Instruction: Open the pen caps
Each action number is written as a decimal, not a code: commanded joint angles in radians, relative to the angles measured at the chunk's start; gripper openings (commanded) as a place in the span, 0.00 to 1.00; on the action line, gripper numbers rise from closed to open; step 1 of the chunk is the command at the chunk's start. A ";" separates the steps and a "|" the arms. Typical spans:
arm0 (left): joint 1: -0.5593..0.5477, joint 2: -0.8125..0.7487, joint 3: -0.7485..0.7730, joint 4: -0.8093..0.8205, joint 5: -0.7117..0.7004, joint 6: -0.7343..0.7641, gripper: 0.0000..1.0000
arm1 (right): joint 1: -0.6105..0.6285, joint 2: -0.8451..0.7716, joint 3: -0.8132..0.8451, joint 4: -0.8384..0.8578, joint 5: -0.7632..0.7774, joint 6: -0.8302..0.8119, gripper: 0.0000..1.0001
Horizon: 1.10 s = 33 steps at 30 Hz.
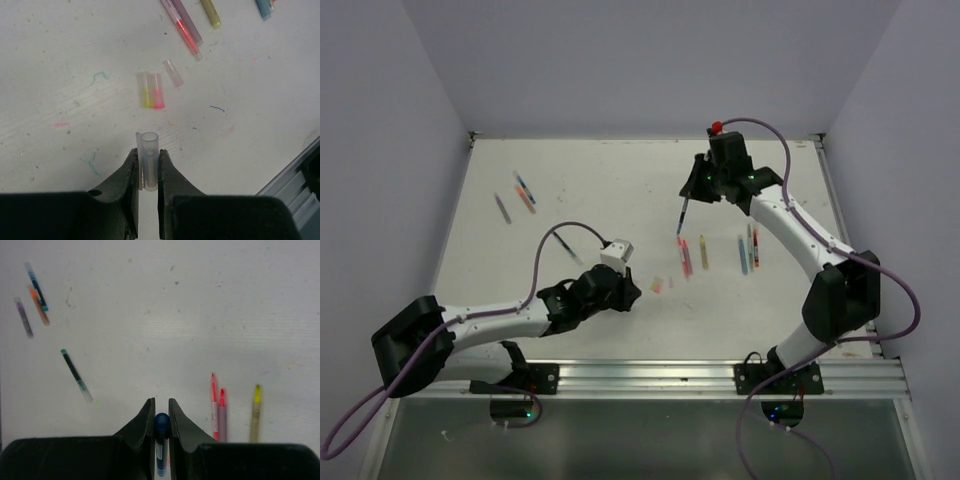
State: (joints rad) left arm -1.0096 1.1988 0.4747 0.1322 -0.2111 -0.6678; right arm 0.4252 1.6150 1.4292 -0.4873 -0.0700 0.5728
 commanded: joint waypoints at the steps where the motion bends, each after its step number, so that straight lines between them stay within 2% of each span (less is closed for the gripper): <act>1: 0.002 0.050 0.080 -0.023 -0.076 0.040 0.00 | -0.075 0.006 0.008 -0.117 -0.027 -0.129 0.00; 4: 0.017 0.116 0.114 -0.022 -0.064 0.046 0.00 | -0.144 0.005 -0.036 -0.132 -0.092 -0.165 0.00; 7: 0.068 0.168 0.117 0.023 0.008 0.054 0.00 | -0.181 -0.013 -0.085 -0.126 -0.114 -0.186 0.00; 14: 0.170 0.248 0.125 0.112 0.144 0.062 0.00 | -0.181 0.058 -0.113 -0.146 -0.097 -0.247 0.00; 18: 0.174 0.283 0.143 0.138 0.174 0.063 0.00 | -0.181 0.100 -0.119 -0.123 -0.146 -0.257 0.00; 33: 0.198 0.393 0.166 0.207 0.254 0.048 0.00 | -0.148 0.221 -0.092 -0.074 -0.126 -0.281 0.00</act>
State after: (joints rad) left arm -0.8207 1.5822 0.6064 0.2768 0.0284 -0.6319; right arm 0.2680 1.8149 1.3102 -0.5793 -0.1829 0.3126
